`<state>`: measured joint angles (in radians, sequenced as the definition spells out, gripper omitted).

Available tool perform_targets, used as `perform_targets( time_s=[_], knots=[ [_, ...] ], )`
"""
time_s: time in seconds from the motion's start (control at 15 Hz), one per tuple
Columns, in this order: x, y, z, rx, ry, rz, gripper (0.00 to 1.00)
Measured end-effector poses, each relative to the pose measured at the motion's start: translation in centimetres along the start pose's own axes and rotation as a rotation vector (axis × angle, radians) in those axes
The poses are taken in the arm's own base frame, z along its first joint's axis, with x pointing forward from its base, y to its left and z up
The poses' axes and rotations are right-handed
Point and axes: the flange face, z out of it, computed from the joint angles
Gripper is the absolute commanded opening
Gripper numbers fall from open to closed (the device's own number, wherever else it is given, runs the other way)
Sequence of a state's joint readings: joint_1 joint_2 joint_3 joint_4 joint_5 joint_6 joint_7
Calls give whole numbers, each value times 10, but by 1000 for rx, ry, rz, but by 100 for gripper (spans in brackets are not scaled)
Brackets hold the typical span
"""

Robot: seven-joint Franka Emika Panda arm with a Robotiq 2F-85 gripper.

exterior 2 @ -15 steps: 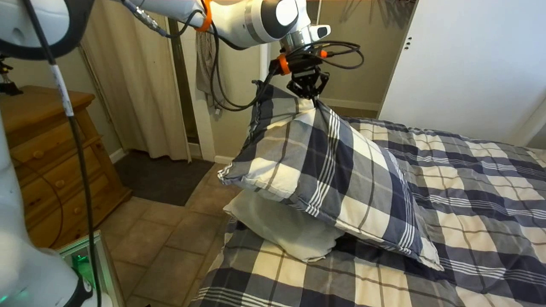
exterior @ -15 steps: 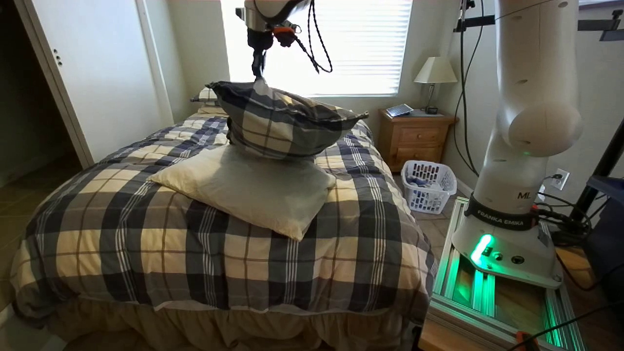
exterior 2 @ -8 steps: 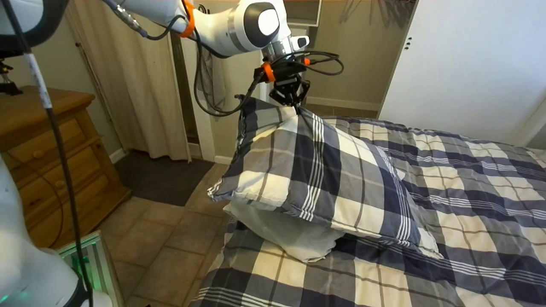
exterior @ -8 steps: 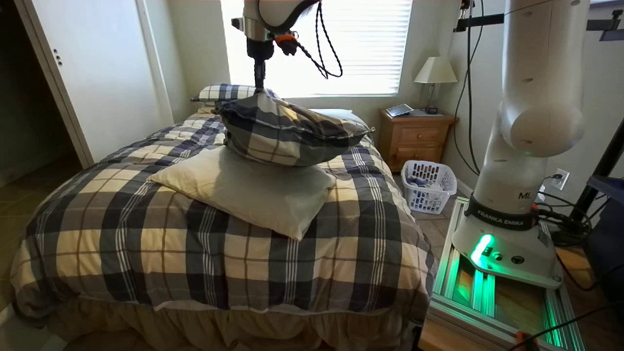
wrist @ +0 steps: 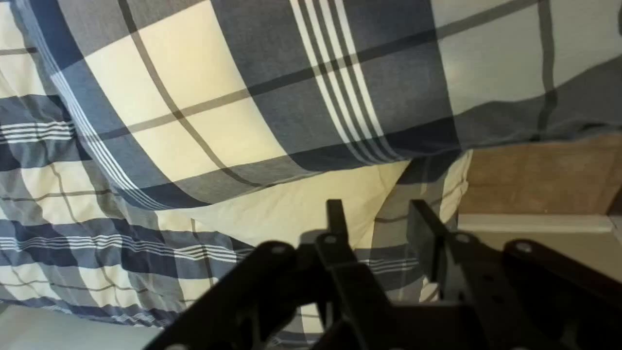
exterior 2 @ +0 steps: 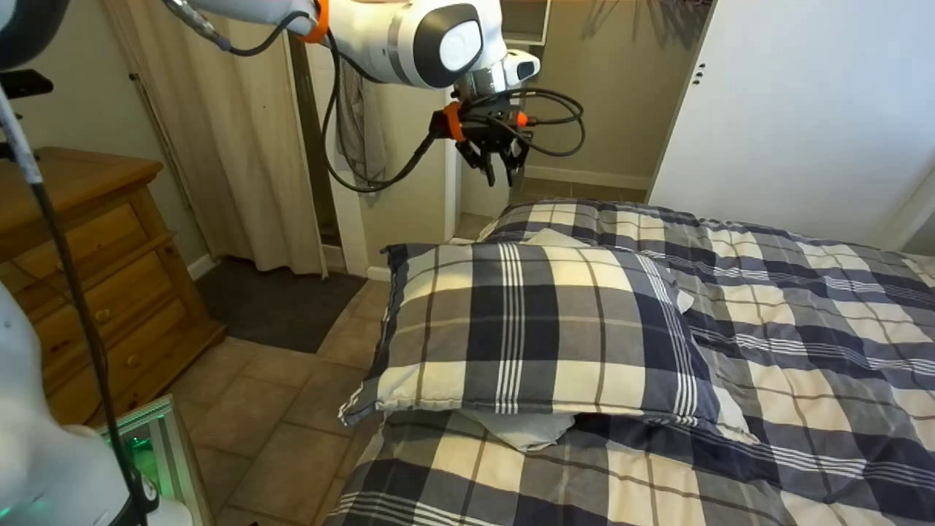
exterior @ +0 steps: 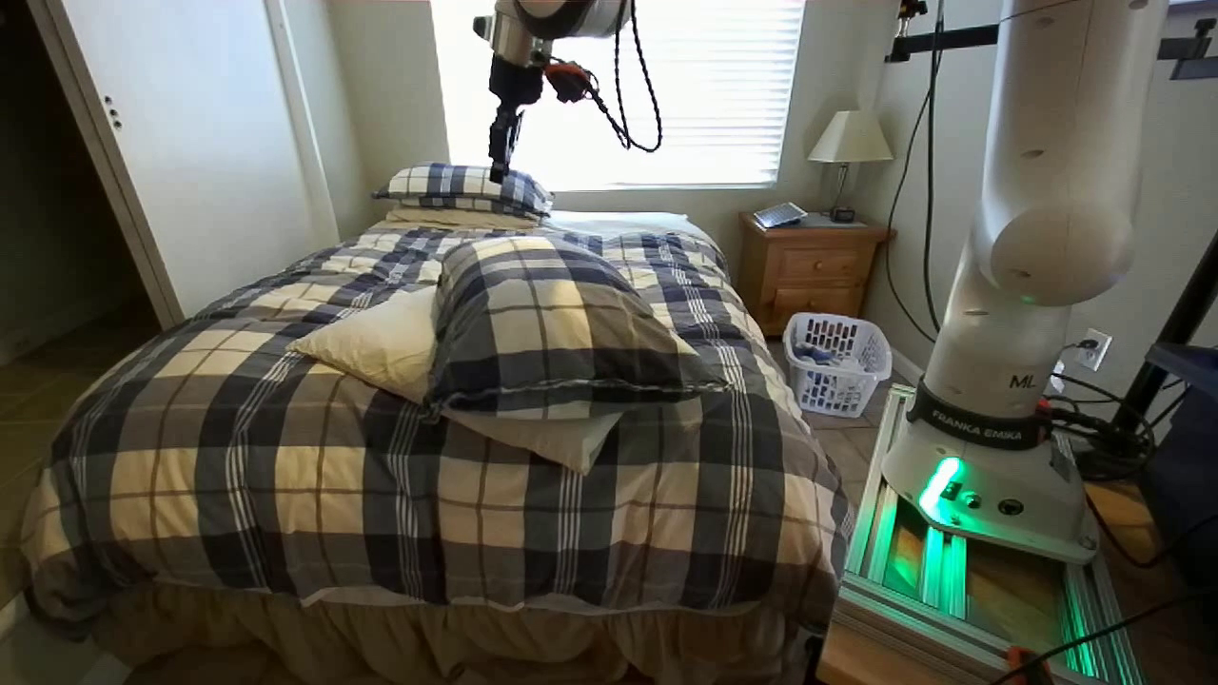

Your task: Pick up the checked black pillow and put it on top of the white pillow

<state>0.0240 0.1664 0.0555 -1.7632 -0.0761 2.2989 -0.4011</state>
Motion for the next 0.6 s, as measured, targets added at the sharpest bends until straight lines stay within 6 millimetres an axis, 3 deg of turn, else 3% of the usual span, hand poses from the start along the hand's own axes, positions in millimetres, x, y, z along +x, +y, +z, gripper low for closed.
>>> perform_targets(
  time_s=[0.27,0.6],
  knots=[
    [-14,32,-29,57,65,192,98],
    [-61,100,-23,35,45,457,100]
  ],
)
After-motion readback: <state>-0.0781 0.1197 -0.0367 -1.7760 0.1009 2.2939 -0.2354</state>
